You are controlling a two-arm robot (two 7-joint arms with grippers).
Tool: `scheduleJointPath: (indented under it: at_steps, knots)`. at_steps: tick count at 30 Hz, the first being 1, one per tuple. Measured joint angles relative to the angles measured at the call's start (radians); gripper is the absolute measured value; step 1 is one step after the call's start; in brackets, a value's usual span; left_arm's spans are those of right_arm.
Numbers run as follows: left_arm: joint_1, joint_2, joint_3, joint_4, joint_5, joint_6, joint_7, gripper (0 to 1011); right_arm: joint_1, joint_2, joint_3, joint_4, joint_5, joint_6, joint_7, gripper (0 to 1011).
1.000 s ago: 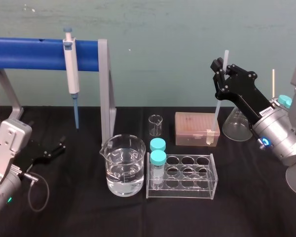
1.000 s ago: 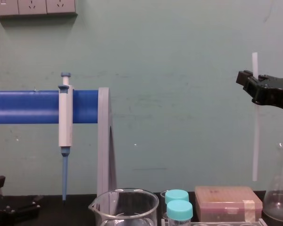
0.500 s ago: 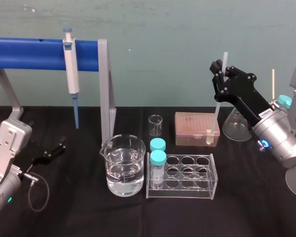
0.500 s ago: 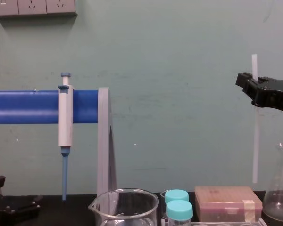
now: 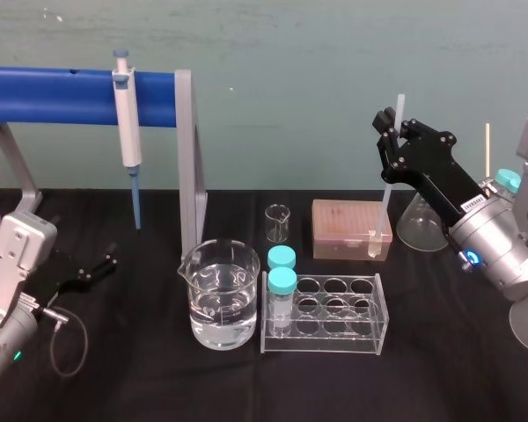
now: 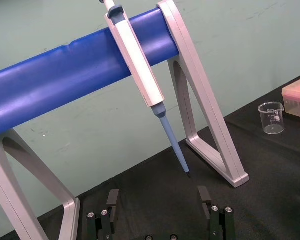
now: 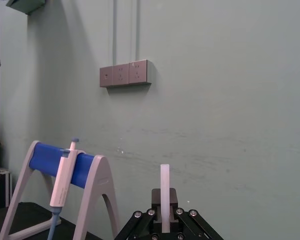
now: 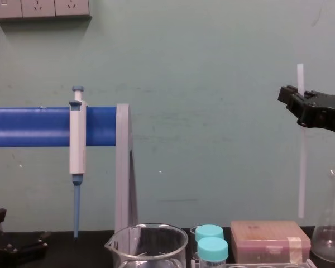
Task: Pick up the stirring rod with one hand, then place it down.
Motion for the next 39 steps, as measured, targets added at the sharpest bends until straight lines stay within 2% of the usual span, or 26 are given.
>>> scheduleJointPath:
  at_steps: [39]
  knots:
    - [0.0, 0.0, 0.0, 0.0, 0.0, 0.0, 0.0, 1000, -0.02, 0.004, -0.001, -0.024, -0.006, 0.005, -0.006, 67]
